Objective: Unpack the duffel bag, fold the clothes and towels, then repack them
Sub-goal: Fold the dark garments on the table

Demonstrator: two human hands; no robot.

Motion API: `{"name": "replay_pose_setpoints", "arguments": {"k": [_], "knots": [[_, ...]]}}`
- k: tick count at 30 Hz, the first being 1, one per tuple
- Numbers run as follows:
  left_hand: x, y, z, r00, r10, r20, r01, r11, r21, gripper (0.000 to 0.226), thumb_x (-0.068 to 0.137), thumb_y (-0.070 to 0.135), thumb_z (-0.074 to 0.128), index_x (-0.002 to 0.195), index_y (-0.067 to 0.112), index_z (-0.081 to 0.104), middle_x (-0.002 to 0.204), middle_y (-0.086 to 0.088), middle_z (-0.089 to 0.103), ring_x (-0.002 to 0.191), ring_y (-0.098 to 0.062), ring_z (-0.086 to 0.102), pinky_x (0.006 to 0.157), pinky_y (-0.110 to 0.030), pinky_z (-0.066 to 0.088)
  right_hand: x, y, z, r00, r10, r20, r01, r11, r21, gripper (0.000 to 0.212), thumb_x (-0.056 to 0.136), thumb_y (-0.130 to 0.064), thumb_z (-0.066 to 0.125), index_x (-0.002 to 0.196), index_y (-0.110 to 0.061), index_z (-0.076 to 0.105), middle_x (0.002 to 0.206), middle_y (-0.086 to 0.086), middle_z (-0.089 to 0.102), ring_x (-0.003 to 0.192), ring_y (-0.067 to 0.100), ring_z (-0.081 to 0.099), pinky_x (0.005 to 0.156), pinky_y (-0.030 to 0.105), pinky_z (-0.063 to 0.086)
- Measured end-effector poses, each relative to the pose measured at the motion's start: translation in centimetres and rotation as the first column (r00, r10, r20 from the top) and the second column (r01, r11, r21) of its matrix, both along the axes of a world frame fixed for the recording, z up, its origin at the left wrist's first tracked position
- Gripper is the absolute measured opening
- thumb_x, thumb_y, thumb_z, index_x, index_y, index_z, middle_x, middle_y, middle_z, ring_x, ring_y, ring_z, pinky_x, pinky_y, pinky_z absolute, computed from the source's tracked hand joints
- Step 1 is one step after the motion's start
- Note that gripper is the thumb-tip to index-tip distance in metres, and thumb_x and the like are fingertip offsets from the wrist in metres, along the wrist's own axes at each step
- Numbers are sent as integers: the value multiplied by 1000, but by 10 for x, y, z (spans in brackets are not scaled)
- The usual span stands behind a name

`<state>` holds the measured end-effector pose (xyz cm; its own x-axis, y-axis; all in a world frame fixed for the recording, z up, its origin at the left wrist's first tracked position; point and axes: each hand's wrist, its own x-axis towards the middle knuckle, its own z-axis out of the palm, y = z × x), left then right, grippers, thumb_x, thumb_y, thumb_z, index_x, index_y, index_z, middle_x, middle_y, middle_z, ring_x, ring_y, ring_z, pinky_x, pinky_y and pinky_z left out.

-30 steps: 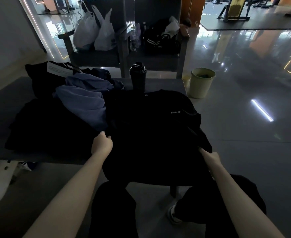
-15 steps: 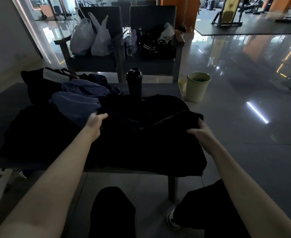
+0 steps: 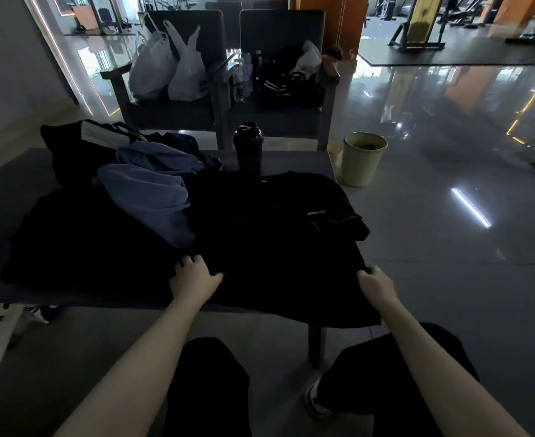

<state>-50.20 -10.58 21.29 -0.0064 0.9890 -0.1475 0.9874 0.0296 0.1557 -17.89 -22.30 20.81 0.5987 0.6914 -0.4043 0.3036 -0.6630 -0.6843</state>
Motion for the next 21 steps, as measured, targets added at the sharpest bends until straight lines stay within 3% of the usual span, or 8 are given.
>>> {"name": "replay_pose_setpoints", "arguments": {"k": [3, 7, 9, 11, 13, 15, 17, 21], "knots": [[2, -6, -4, 992, -45, -114, 53, 996, 71, 37, 93, 30, 49, 123, 9, 49, 124, -10, 48, 114, -28, 48, 81, -37, 44, 4, -13, -1, 1000, -20, -6, 20, 1000, 7, 28, 88, -14, 43, 110, -2, 55, 88, 11, 59, 67, 20, 54, 54, 26, 37], [-6, -10, -1, 975, -68, -213, 81, 995, 53, 25, 93, 8, 40, 115, 9, 53, 115, -10, 55, 103, -26, 56, 76, -35, 46, 11, -24, 6, 998, -51, -42, 49, 998, -48, 15, 86, -14, 53, 94, -3, 58, 82, 11, 61, 67, 20, 56, 62, 29, 46], [-11, -9, 2, 999, -15, -42, 16, 1000, 16, 18, 92, 7, 37, 99, 9, 53, 106, -12, 58, 91, -27, 57, 71, -34, 45, 15, -30, 11, 995, -78, -54, 78, 997, 6, 14, 87, -14, 52, 96, -6, 60, 81, 10, 61, 68, 21, 56, 62, 29, 46], [-15, -6, 7, 957, 86, 276, -68, 995, -77, 15, 92, 8, 36, 91, 7, 51, 107, -17, 58, 84, -28, 54, 71, -33, 43, 17, -36, 15, 992, -108, -67, 114, 990, 83, 20, 89, -14, 50, 98, -2, 63, 82, 13, 63, 69, 25, 58, 59, 29, 42], [-21, -4, 17, 851, 154, 502, -77, 982, -172, 28, 93, 7, 38, 116, 5, 53, 120, -18, 55, 93, -29, 55, 74, -32, 42, 16, -43, 20, 985, -143, -96, 156, 978, 141, 23, 90, -15, 52, 98, 2, 65, 82, 17, 65, 71, 29, 61, 62, 31, 44], [-27, -8, 30, 777, 132, 616, -22, 983, -182, 43, 93, 3, 41, 136, 11, 45, 121, -14, 55, 92, -25, 58, 72, -31, 46, 10, -50, 26, 979, -158, -128, 179, 967, 181, 21, 89, -13, 54, 99, 1, 65, 75, 13, 62, 66, 27, 59, 57, 30, 45], [-32, -17, 43, 718, 66, 693, 35, 991, -131, 48, 95, 1, 44, 140, 16, 43, 121, -10, 54, 81, -15, 57, 68, -25, 47, 2, -56, 33, 971, -156, -181, 197, 953, 231, 25, 89, -10, 55, 110, 1, 63, 79, 10, 62, 69, 25, 59, 57, 29, 46], [-48, -38, 65, 607, -4, 794, 95, 993, -67, 56, 95, -3, 46, 144, 23, 38, 136, -5, 47, 107, -14, 53, 88, -25, 46, -12, -71, 47, 948, -140, -285, 243, 898, 367, 37, 89, -4, 53, 126, -4, 55, 109, 11, 61, 86, 24, 60, 68, 30, 48]]}}
